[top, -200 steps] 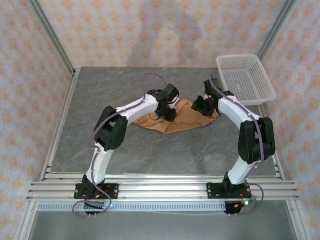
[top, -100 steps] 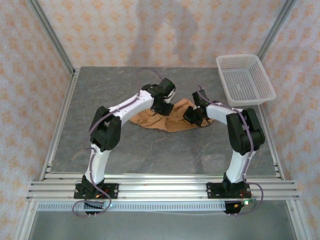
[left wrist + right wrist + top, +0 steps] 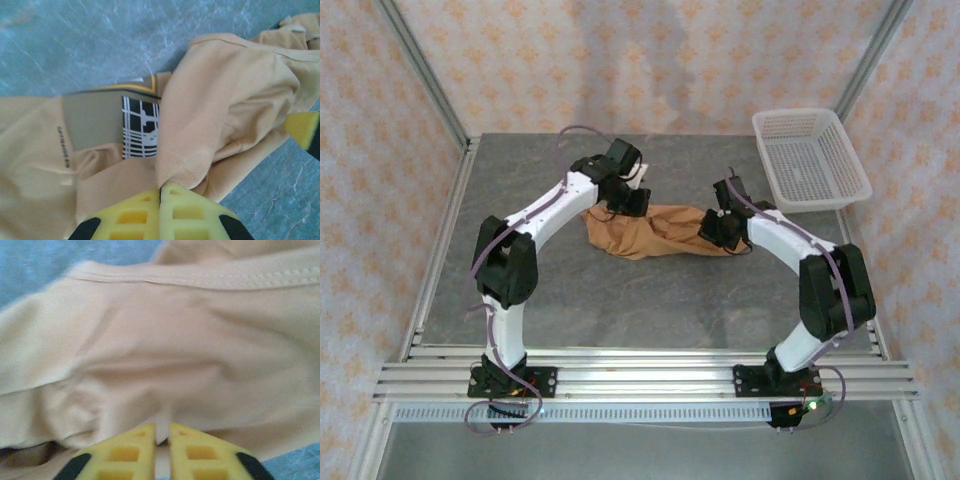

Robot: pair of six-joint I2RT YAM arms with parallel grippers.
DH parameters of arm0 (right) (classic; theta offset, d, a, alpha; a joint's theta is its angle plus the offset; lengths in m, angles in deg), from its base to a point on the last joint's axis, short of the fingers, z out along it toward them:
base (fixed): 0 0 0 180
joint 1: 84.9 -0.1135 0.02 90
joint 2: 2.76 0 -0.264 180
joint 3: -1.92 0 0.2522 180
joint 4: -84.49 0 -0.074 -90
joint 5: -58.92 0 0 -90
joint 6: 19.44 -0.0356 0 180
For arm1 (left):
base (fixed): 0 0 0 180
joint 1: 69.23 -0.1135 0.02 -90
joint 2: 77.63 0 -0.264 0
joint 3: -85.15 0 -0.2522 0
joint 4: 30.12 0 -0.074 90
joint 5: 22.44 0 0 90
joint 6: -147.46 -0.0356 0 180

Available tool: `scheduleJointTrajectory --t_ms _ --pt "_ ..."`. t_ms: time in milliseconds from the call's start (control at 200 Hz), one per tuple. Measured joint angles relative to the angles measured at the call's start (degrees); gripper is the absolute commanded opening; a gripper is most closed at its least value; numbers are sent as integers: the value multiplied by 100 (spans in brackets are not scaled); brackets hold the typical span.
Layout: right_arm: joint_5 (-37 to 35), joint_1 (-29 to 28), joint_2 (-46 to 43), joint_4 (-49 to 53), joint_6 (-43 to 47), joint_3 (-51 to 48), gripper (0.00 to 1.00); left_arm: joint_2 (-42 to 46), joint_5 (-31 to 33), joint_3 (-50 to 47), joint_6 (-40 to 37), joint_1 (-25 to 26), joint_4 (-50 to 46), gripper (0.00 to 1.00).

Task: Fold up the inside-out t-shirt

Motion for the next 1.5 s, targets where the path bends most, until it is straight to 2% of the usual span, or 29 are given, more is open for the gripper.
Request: scheduleJointTrajectory --t_ms 70,185,250,280,355,410,510,555,595,676,741,936,1206,1356,1406,1496 --pt "55 -166 -81 -33 -33 96 16 0 -72 -168 57 37 85 0" --pt "205 -426 83 -179 -173 361 6 0 -162 -258 144 74 160 0" --pt "254 -562 376 -254 -238 614 7 2 -173 -258 157 81 203 0" --pt "282 -623 542 -308 -262 737 11 4 -173 -256 160 81 214 0" --pt "310 -780 975 -457 -345 1016 33 17 -170 -256 157 81 219 0" --pt "302 -890 1248 -551 -457 1141 42 31 -168 -256 157 79 219 0" --pt "249 -1016 1606 -636 -605 1244 46 63 -166 -256 155 79 216 0" --pt "210 -1027 1716 -656 -651 1259 45 76 -166 -256 153 79 216 0" --pt "168 -1027 1779 -671 -684 1259 39 92 -164 -256 149 79 216 0" --pt "87 -1027 1808 -673 -706 1259 13 103 -166 -256 140 72 216 0" --pt "24 -1027 1803 -675 -732 1261 0 105 -166 -256 140 68 216 0" --pt "-76 -1027 1388 -208 -597 1263 0 105 -164 -256 138 -9 216 0" --pt "-105 -1021 -815 595 -391 1532 0 358 -262 -686 240 -87 706 0" --pt "-74 -940 -1351 719 -393 1768 0 678 -463 -852 348 -42 1130 0" --pt "-13 -850 -1338 717 -407 1799 0 756 -483 -881 358 -20 1246 6" --pt "125 -610 -1130 704 -444 1812 0 846 -483 -1008 387 28 1434 30"
